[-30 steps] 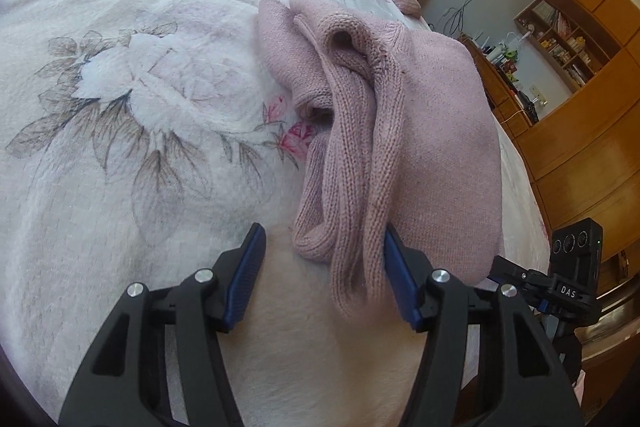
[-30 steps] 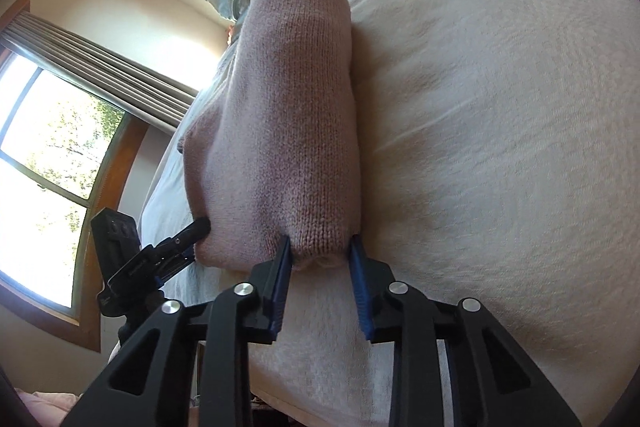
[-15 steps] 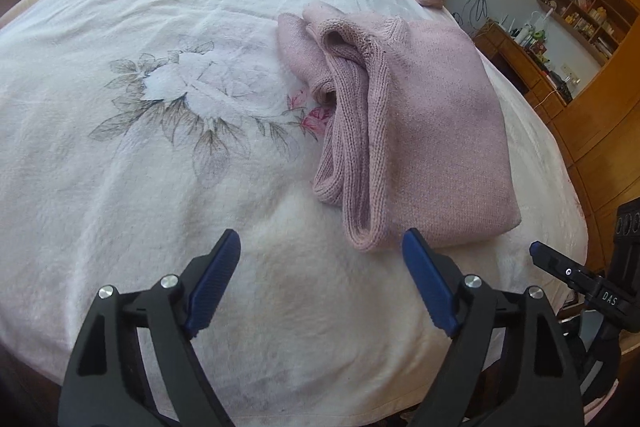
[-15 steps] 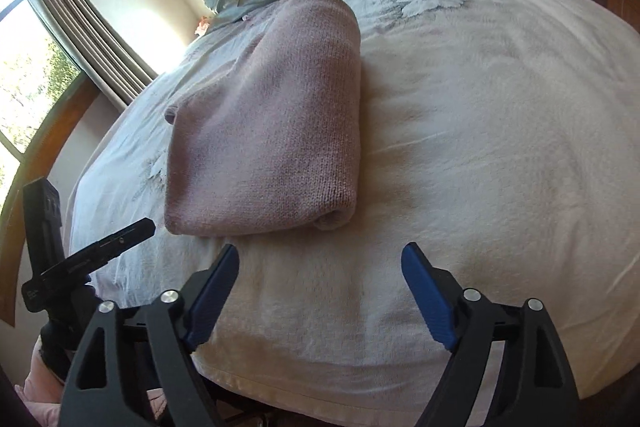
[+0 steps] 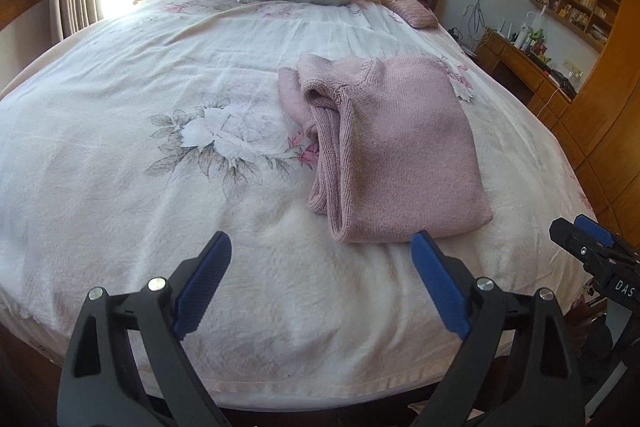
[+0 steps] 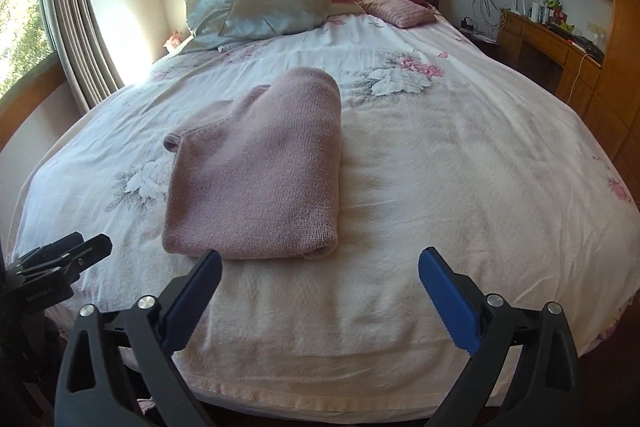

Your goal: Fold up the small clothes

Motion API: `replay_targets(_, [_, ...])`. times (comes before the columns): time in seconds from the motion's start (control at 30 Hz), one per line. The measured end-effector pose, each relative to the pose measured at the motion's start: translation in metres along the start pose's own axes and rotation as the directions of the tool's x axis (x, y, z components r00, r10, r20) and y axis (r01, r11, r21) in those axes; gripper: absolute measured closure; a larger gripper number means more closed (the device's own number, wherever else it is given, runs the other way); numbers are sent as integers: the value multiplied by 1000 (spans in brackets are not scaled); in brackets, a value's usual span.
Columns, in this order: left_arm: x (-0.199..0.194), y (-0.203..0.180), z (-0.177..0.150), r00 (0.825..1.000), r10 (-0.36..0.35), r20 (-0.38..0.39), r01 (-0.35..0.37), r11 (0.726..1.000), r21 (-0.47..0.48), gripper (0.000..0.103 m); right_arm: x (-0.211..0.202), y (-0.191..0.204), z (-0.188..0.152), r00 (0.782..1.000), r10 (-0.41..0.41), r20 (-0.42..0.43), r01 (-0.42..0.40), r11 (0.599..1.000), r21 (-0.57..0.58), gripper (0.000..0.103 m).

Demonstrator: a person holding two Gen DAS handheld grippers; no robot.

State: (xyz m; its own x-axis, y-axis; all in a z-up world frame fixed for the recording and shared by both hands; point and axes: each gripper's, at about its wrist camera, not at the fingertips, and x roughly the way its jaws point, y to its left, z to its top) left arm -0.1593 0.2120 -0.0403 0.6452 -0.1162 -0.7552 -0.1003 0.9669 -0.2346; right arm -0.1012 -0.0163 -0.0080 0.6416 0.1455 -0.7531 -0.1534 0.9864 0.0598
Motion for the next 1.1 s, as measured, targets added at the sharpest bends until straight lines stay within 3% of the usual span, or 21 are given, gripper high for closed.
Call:
replay_targets(0.2, [-14,-9,-2,1000,15,19,-15,1000,16,12,-15,12,2,999,-50,16,50,998,-23,4])
replay_targets(0.7, [-36,-30,-6,999,26,48,-29,998,63,11,-26,26,0,1000,-14,17,15,999,-46,4])
replay_targets(1.1, [-21,-28,-11,999,53,2,-53,997,55,11,-3,17,-4,998,-43,-48,42,999,-21,4])
